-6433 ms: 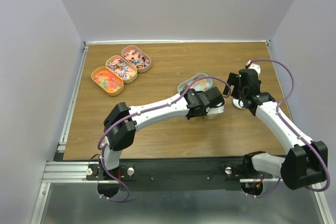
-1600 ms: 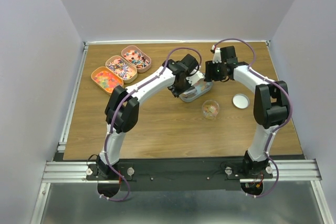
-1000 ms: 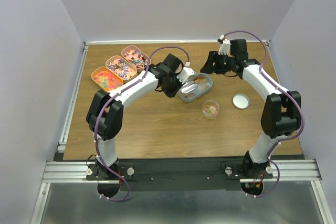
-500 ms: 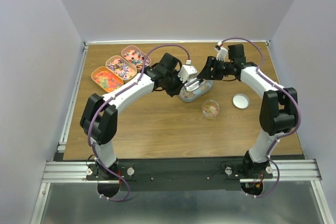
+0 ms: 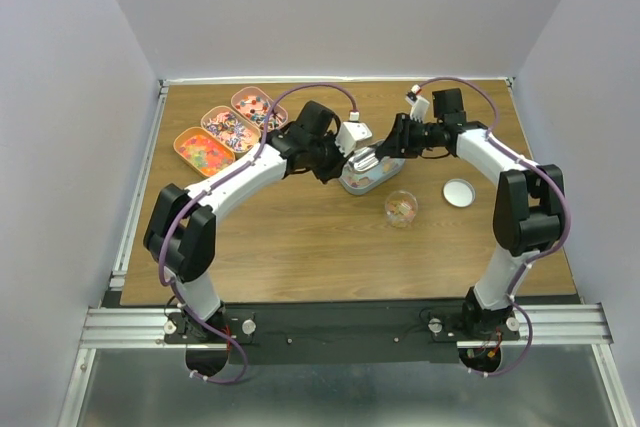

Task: Pack the candies
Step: Adjust the spatula.

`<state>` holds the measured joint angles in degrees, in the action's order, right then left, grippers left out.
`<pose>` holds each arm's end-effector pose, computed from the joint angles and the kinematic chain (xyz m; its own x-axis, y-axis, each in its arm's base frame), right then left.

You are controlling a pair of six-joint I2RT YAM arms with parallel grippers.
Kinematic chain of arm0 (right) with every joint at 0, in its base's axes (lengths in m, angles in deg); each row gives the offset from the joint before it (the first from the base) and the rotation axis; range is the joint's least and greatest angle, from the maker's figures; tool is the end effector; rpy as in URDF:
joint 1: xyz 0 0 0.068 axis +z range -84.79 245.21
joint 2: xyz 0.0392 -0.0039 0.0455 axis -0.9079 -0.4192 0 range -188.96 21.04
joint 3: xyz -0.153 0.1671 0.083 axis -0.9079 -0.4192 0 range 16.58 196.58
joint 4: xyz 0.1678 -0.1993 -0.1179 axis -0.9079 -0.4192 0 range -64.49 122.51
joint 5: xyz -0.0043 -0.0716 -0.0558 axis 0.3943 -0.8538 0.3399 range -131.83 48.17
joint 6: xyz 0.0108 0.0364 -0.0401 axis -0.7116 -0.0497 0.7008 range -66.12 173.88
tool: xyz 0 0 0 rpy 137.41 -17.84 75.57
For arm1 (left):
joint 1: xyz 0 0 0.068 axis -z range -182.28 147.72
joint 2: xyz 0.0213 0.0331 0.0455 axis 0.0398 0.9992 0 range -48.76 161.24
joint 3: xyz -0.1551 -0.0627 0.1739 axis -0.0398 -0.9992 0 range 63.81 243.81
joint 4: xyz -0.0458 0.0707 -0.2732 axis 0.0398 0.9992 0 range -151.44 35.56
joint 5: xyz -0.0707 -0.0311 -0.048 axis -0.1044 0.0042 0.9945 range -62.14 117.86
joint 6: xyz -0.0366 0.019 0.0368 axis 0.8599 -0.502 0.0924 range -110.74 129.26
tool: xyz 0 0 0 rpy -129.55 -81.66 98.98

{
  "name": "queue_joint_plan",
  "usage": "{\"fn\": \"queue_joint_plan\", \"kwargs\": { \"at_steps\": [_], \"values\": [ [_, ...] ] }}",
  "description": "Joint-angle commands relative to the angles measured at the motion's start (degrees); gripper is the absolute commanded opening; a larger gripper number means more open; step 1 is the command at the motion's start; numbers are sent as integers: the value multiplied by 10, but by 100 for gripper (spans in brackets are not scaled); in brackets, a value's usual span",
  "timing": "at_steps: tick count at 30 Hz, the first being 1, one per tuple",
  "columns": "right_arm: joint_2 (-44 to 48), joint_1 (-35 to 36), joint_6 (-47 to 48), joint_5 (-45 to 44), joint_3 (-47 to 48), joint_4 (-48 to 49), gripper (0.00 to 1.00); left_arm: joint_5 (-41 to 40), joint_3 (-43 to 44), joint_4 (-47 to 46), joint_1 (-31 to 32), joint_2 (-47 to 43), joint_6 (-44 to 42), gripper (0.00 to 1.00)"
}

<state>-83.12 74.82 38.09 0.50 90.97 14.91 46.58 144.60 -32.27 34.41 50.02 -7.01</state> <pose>0.4005 0.0934 0.1804 -0.8540 0.0594 -0.5168 -0.3540 0.6617 0.6610 0.3183 -0.2523 0.2351 -0.3568 0.5968 -0.7187 0.8759 0.4811 -0.0354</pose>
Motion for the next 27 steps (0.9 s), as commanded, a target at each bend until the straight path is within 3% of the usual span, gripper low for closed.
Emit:
{"fn": "queue_joint_plan", "kwargs": {
  "at_steps": [1,11,27],
  "values": [
    [-17,-10,-1,13,-14,5,46,25,-16,-48,-7,-38,2,0],
    [-24,-12,-4,17,-15,6,42,41,-53,-106,-13,-73,10,0],
    [-29,-11,-1,26,-15,6,44,62,-60,-126,-15,-76,20,0]
  ]
}}
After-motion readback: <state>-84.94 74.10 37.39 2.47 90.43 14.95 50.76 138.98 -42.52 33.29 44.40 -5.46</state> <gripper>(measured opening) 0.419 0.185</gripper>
